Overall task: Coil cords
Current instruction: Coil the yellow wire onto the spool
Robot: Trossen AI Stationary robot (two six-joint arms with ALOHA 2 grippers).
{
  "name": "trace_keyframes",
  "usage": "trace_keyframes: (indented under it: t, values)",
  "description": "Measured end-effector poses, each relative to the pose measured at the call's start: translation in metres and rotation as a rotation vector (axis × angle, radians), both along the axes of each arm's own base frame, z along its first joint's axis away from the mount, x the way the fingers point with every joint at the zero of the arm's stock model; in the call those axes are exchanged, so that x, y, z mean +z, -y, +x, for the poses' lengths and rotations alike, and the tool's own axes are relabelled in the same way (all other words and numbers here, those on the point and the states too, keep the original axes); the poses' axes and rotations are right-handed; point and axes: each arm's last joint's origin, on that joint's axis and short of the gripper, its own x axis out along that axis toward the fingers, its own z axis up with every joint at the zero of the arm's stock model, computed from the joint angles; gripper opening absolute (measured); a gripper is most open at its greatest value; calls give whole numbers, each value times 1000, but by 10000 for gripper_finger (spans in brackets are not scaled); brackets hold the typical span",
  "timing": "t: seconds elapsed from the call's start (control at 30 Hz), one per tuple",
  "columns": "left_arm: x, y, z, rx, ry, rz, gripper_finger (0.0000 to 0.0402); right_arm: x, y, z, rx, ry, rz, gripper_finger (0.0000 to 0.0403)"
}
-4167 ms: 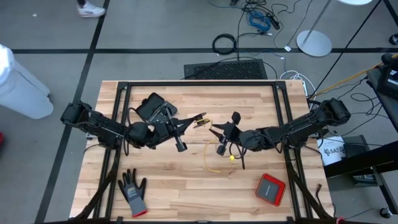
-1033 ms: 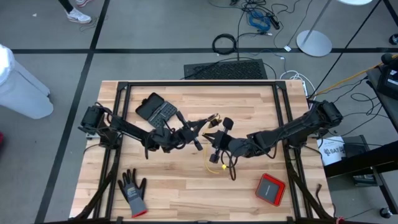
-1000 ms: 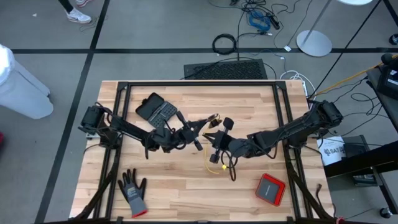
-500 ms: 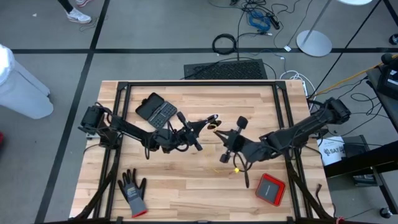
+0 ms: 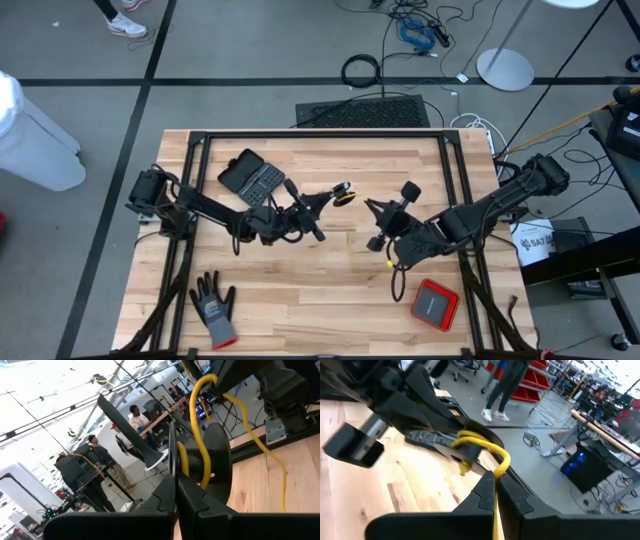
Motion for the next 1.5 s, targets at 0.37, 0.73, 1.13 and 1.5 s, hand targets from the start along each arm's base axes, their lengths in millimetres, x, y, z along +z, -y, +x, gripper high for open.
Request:
trace_keyframes:
  t: [0.37, 0.73, 1.13, 1.5]
  values:
    - [8, 13, -3, -110, 94, -8, 2, -5, 6, -1, -39, -9, 19, 0]
    - [19, 18, -7, -160, 230, -45, 2, -21, 12, 3, -34, 6, 52, 0]
    - [25, 19, -7, -320, 356, -215, 2, -21, 10, 16, 19, 32, 65, 0]
    - [33, 20, -3, -363, 396, -260, 2, -23, 5, 36, 83, 78, 44, 0]
